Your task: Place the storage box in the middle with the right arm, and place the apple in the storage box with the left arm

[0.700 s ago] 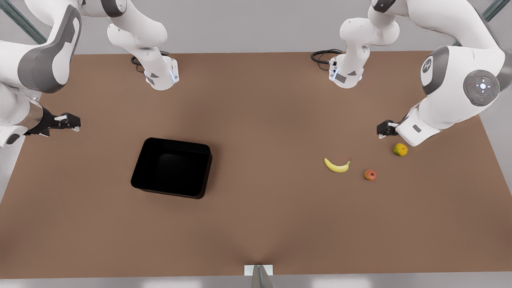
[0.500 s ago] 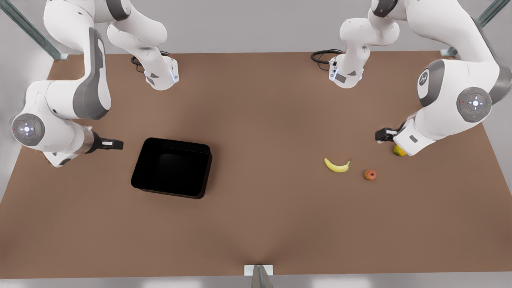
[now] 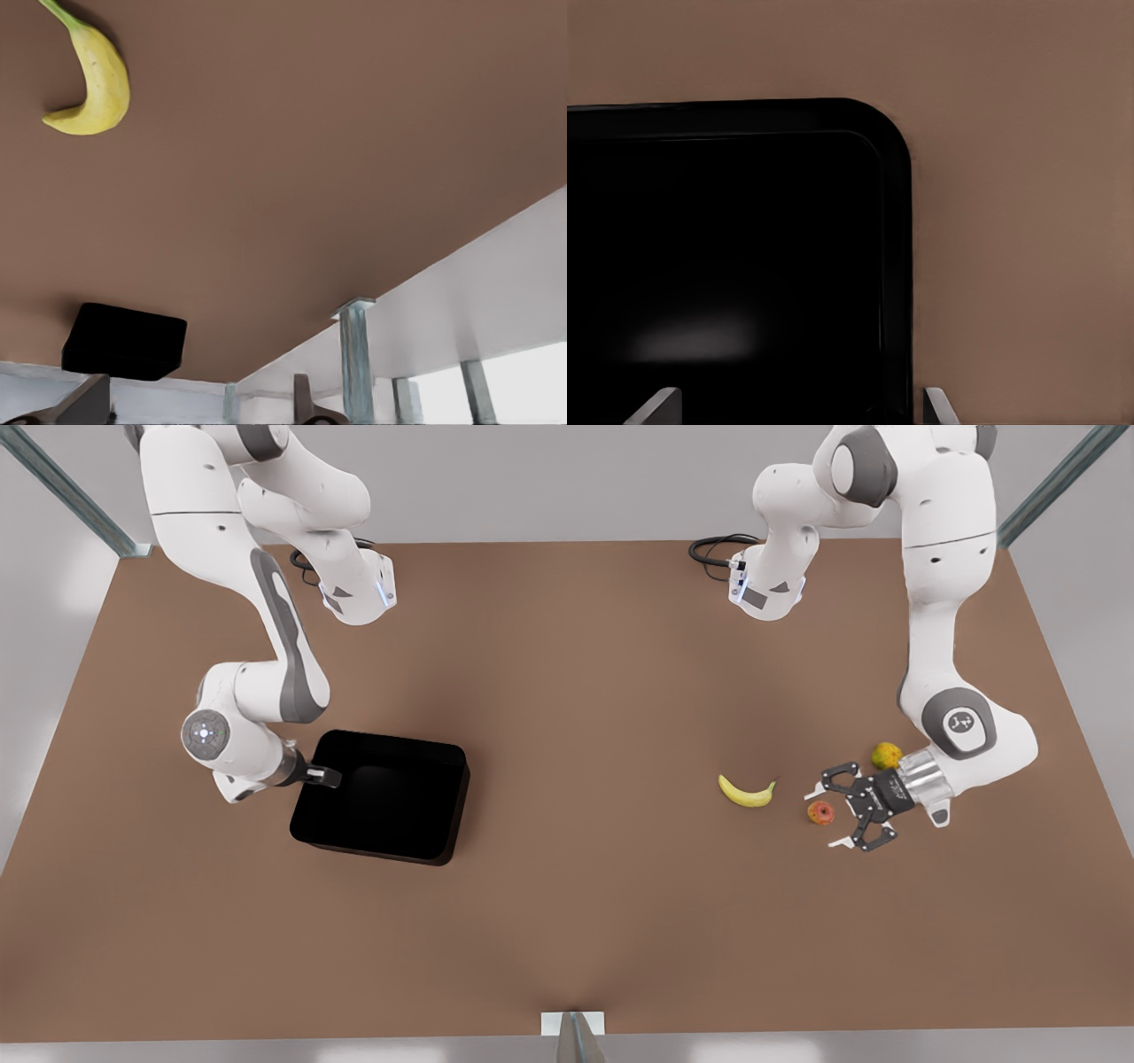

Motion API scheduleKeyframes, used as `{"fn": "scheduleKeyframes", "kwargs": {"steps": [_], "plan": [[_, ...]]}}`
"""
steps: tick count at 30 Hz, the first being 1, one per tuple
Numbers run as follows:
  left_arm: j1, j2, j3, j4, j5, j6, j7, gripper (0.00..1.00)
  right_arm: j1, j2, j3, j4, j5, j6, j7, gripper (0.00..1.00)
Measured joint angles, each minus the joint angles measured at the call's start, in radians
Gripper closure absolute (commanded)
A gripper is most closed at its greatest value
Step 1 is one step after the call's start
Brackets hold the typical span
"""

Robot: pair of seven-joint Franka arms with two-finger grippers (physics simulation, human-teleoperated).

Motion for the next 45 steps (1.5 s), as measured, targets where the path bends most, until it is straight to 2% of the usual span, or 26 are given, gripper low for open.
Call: {"fn": "scheduleKeyframes", "kwargs": {"steps": [2,5,7,14,15,16,17,18,20,23,25,28,45], "plan": [[0.004,0.028,0.000,0.004,-0.050,-0.036,0.061,0.00,-0.003,0.037,-0.016,0.002,0.000,0.001,-0.001,0.00],[0.057,0.118,0.000,0.109,-0.057,-0.267,0.117,0.00,-0.005,0.062,-0.049,0.002,-0.005,0.003,-0.017,0.00],[0.096,0.173,0.000,0.170,-0.037,-0.345,0.170,0.00,-0.005,0.079,-0.052,0.002,-0.005,0.004,-0.017,0.00],[0.106,0.180,-0.002,0.140,0.010,-0.390,0.312,0.00,0.000,0.153,-0.052,0.003,-0.005,0.025,-0.015,0.00],[0.106,0.180,-0.001,0.126,0.016,-0.395,0.338,0.00,-0.001,0.154,-0.052,0.002,-0.005,0.023,-0.015,0.03],[0.106,0.178,-0.001,0.112,0.021,-0.395,0.350,0.00,-0.001,0.154,-0.052,0.003,-0.005,0.014,-0.015,0.17],[0.106,0.180,0.000,0.099,0.025,-0.394,0.372,0.00,0.001,0.154,-0.052,0.003,-0.005,0.007,-0.017,0.42],[0.106,0.189,0.000,0.098,0.028,-0.390,0.378,0.00,0.002,0.154,-0.052,0.003,-0.005,0.005,-0.018,0.57],[0.106,0.215,0.000,0.098,0.032,-0.375,0.378,0.00,0.002,0.158,-0.051,0.003,-0.005,0.003,-0.040,0.64],[0.110,0.246,0.000,0.090,0.035,-0.358,0.376,0.00,0.003,0.169,-0.050,0.006,-0.005,0.003,-0.042,0.64],[0.126,0.284,0.000,0.102,0.035,-0.349,0.432,0.00,0.003,0.169,-0.050,0.007,-0.005,-0.001,-0.043,0.75],[0.157,0.312,0.000,0.109,0.034,-0.350,0.440,0.00,0.003,0.171,-0.047,0.009,-0.005,-0.012,-0.046,0.78],[0.241,0.398,-0.002,0.099,0.012,-0.353,0.510,0.00,0.006,0.189,-0.041,0.049,-0.002,-0.038,-0.074,0.79]]}}
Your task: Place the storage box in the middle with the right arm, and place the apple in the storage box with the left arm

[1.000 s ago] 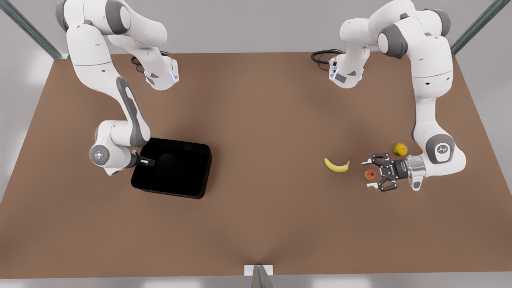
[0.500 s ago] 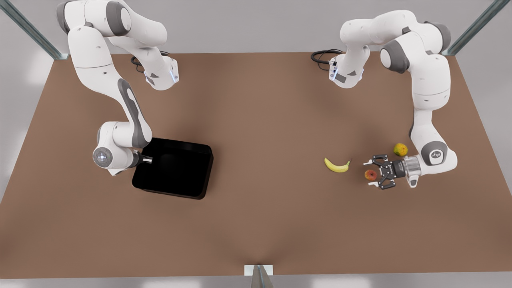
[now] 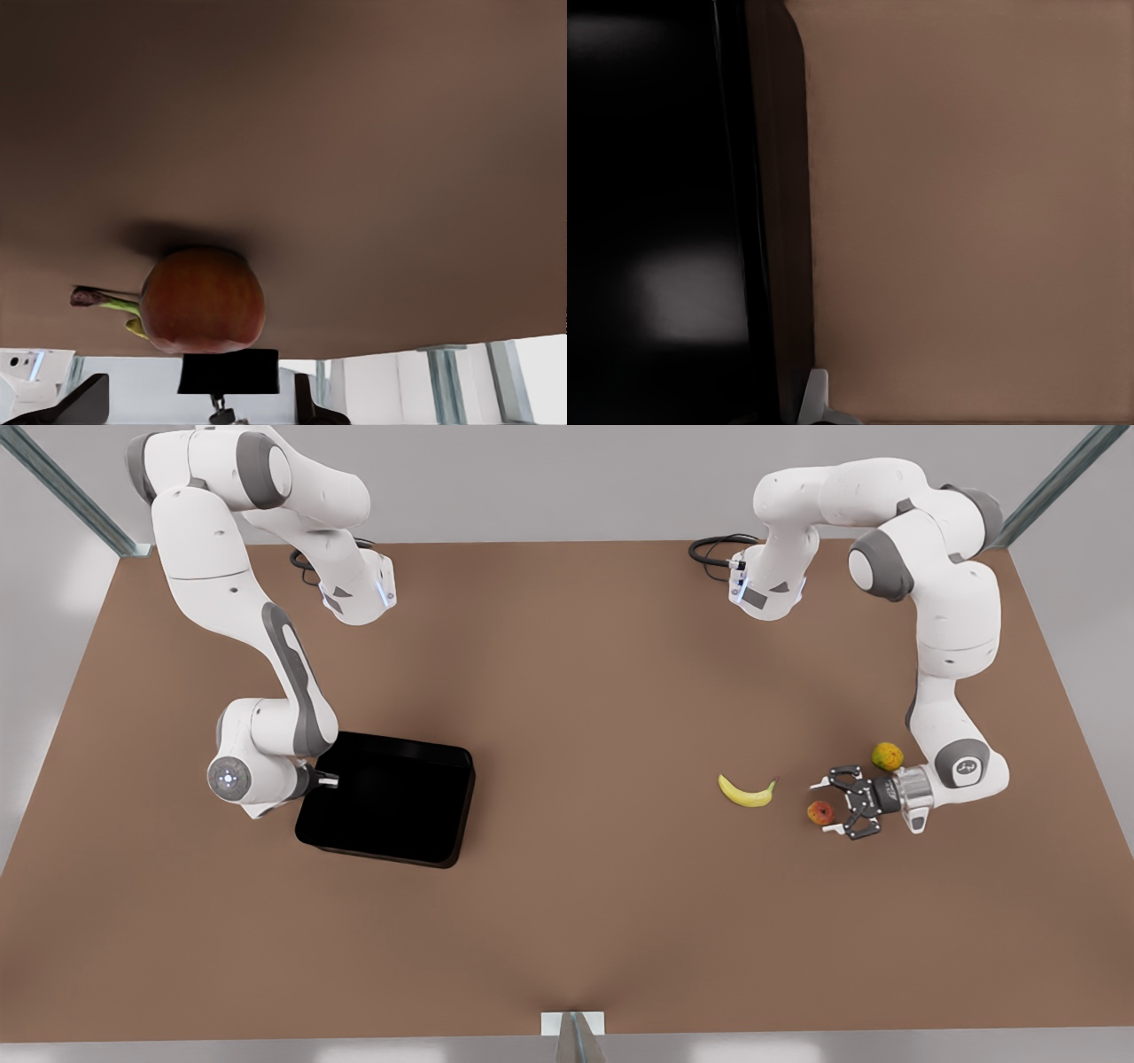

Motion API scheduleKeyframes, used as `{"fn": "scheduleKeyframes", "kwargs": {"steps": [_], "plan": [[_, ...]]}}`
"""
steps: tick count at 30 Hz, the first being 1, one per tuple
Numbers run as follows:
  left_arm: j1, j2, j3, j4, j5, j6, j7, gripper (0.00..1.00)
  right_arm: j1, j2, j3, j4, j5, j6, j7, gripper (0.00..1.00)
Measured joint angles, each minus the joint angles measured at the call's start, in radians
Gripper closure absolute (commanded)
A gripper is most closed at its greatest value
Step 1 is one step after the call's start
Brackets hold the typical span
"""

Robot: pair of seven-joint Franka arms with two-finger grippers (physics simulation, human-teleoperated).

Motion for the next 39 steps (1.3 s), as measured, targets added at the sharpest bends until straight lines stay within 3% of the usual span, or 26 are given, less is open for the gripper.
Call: {"fn": "scheduleKeyframes", "kwargs": {"steps": [8,16,26,27,28,29,39], "plan": [[0.002,0.029,-0.003,-0.012,-0.051,0.003,0.030,0.00,0.085,0.021,0.111,0.208,0.007,-0.036,0.009,0.79],[0.014,0.048,-0.003,0.004,-0.082,0.005,0.033,0.00,0.319,0.264,0.113,0.544,0.140,-0.050,0.017,0.79],[0.014,0.064,-0.043,0.002,-0.130,0.056,0.038,0.00,0.406,0.446,0.126,0.741,0.154,-0.016,0.049,0.79],[0.014,0.065,-0.043,0.002,-0.135,0.057,0.038,0.00,0.406,0.448,0.125,0.740,0.154,-0.015,0.050,0.71],[0.014,0.065,-0.043,0.002,-0.138,0.057,0.038,0.00,0.407,0.448,0.126,0.741,0.153,-0.016,0.051,0.44],[0.014,0.067,-0.043,0.002,-0.141,0.057,0.038,0.00,0.407,0.448,0.126,0.740,0.154,-0.016,0.050,0.00],[0.031,0.071,-0.044,0.001,-0.169,0.037,0.031,0.03,0.403,0.424,0.132,0.744,0.164,-0.019,0.046,0.00]]}}
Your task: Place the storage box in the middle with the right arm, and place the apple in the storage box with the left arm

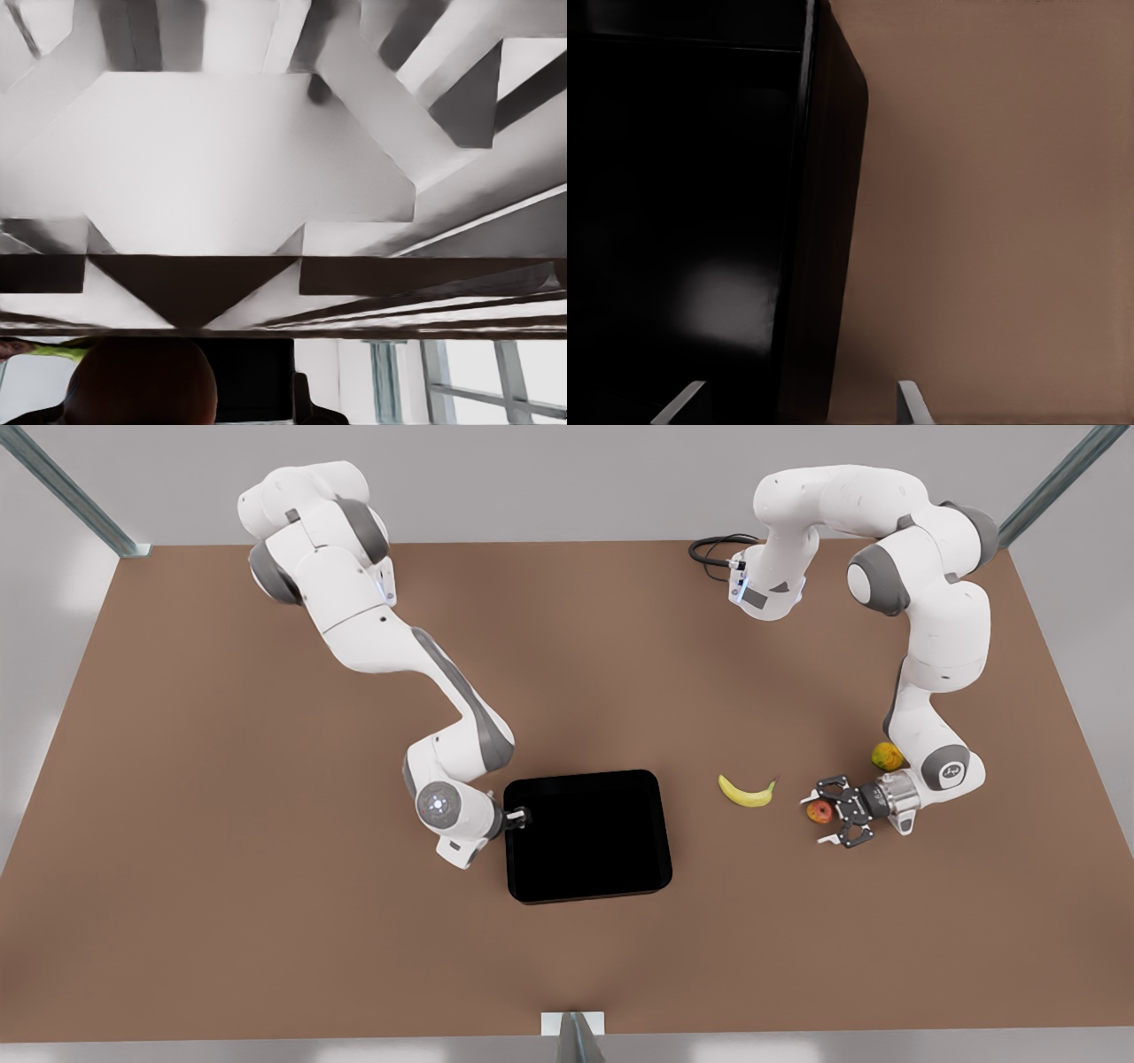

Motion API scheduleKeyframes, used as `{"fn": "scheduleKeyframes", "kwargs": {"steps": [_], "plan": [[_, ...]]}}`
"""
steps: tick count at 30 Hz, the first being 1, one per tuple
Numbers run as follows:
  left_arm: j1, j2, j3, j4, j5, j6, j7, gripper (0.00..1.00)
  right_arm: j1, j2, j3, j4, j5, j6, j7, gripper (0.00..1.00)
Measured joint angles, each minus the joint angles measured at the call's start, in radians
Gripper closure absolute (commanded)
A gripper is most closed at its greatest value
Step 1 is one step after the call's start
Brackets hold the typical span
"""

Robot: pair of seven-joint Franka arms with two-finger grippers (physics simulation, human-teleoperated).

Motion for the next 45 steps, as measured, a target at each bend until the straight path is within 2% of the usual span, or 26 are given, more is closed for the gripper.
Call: {"fn": "scheduleKeyframes", "kwargs": {"steps": [1,4,6,7,8,9,12,16,20,23,26,29,32,36,40,41,42,45], "plan": [[0.000,0.001,0.000,0.000,-0.002,0.000,0.001,0.04,-0.001,-0.016,0.002,0.006,0.035,-0.009,-0.003,0.00],[0.007,0.005,0.000,-0.001,-0.005,-0.005,0.009,0.22,-0.023,-0.147,-0.001,0.023,0.134,-0.153,-0.006,0.00],[0.007,0.005,0.000,0.000,-0.004,-0.005,0.005,0.37,-0.098,-0.295,-0.014,0.048,0.148,-0.375,0.000,0.00],[0.008,0.005,-0.001,0.000,-0.004,-0.006,0.005,0.39,-0.119,-0.386,-0.097,0.046,0.141,-0.545,-0.006,0.00],[0.010,0.005,-0.001,0.000,-0.005,-0.010,0.008,0.39,-0.119,-0.465,-0.217,0.045,0.095,-0.697,-0.011,0.00],[0.011,0.006,-0.002,0.001,-0.007,-0.010,0.010,0.39,-0.143,-0.560,-0.262,0.032,-0.127,-0.776,-0.054,0.00],[0.011,0.006,-0.002,0.001,-0.016,-0.011,0.004,0.41,-0.237,-0.716,-0.266,-0.009,-0.249,-0.856,-0.097,0.00],[0.014,-0.001,0.001,0.002,-0.018,-0.012,-0.025,0.41,-0.240,-0.724,-0.288,-0.022,-0.269,-0.861,-0.194,0.00],[0.004,-0.064,0.003,0.051,-0.012,-0.020,-0.202,0.41,-0.253,-0.681,-0.288,-0.041,-0.268,-0.854,-0.194,0.00],[-0.074,-0.139,0.001,0.068,-0.002,0.020,-0.284,0.41,-0.253,-0.681,-0.290,-0.041,-0.269,-0.854,-0.196,0.00],[-0.175,-0.236,-0.052,0.069,0.005,0.175,-0.415,0.41,-0.257,-0.681,-0.305,-0.041,-0.268,-0.854,-0.197,0.00],[-0.292,-0.326,-0.150,0.058,0.055,0.400,-0.602,0.41,-0.253,-0.679,-0.307,-0.041,-0.268,-0.856,-0.205,0.00],[-0.379,-0.394,-0.297,0.057,0.146,0.642,-0.907,0.41,-0.252,-0.677,-0.308,-0.041,-0.268,-0.856,-0.206,0.00],[-0.395,-0.396,-0.514,0.064,0.311,0.898,-1.175,0.41,-0.252,-0.675,-0.308,-0.041,-0.268,-0.856,-0.205,0.00],[-0.418,-0.350,-0.631,0.088,0.406,1.150,-1.268,0.40,-0.252,-0.674,-0.308,-0.041,-0.268,-0.853,-0.205,0.00],[-0.425,-0.327,-0.633,0.122,0.420,1.155,-1.304,0.09,-0.252,-0.674,-0.308,-0.041,-0.268,-0.853,-0.205,0.00],[-0.435,-0.322,-0.634,0.136,0.439,1.155,-1.355,0.00,-0.252,-0.674,-0.308,-0.041,-0.268,-0.853,-0.205,0.00],[-0.463,-0.308,-0.633,0.179,0.503,1.155,-1.487,0.00,-0.253,-0.670,-0.308,-0.041,-0.268,-0.853,-0.205,0.00]]}}
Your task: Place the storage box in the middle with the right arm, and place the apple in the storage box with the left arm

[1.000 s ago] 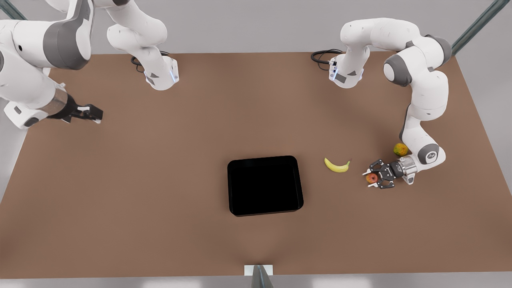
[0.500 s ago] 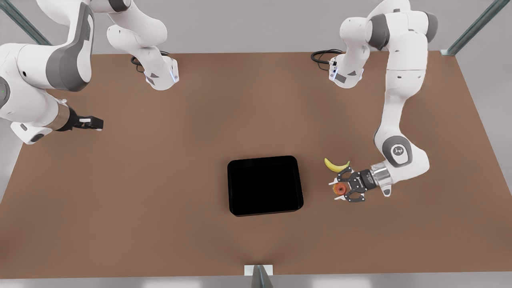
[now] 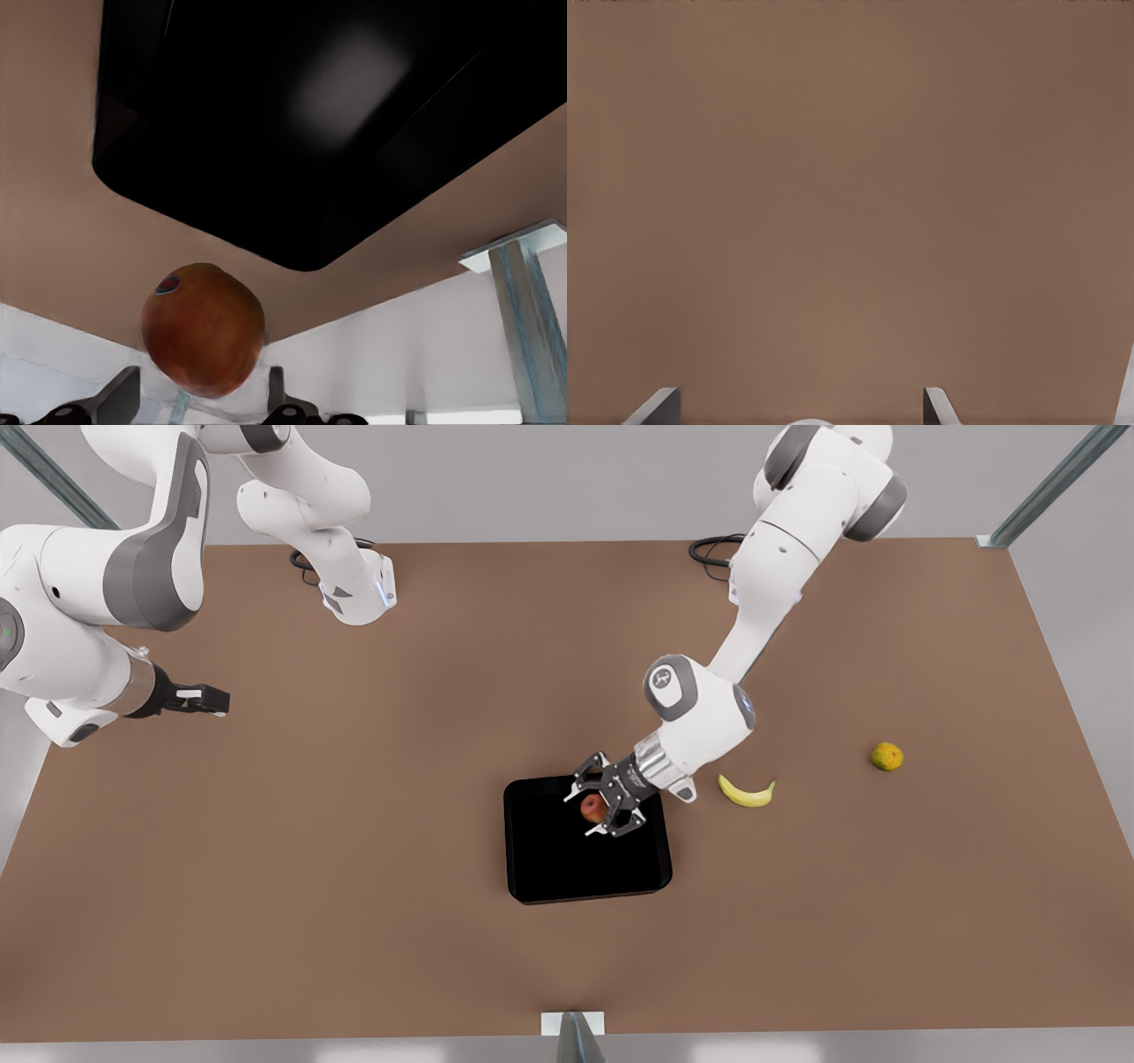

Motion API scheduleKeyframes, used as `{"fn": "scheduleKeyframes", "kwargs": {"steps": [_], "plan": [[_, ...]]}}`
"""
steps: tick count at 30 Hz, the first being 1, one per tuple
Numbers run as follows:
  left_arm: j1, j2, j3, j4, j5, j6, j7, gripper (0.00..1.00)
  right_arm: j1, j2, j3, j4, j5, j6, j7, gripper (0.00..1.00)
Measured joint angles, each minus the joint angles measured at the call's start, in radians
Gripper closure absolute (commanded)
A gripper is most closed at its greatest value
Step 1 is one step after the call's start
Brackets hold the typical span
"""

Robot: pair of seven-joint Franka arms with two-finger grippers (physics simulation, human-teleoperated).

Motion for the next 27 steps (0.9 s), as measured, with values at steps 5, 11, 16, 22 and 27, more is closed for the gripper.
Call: {"fn": "scheduleKeyframes", "kwargs": {"steps": [5,11,16,22,27], "plan": [[0.004,-0.012,0.051,0.023,0.114,-0.097,0.020,0.00,0.000,0.003,0.000,0.001,0.002,0.000,0.000,0.00],[0.155,-0.200,0.097,-0.021,0.522,-0.309,0.453,0.00,0.000,0.003,0.000,0.002,0.002,0.001,-0.012,0.00],[0.258,-0.504,0.247,-0.048,0.714,-0.876,1.459,0.00,-0.004,0.000,-0.015,0.004,0.002,0.002,-0.014,0.00],[0.287,-0.318,0.170,0.305,0.894,-1.380,1.831,0.00,0.001,-0.002,-0.015,0.002,0.003,0.002,-0.014,0.00],[0.289,-0.291,0.110,0.310,0.989,-1.372,1.835,0.00,-0.001,-0.001,-0.015,0.002,0.003,0.002,-0.014,0.00]]}}
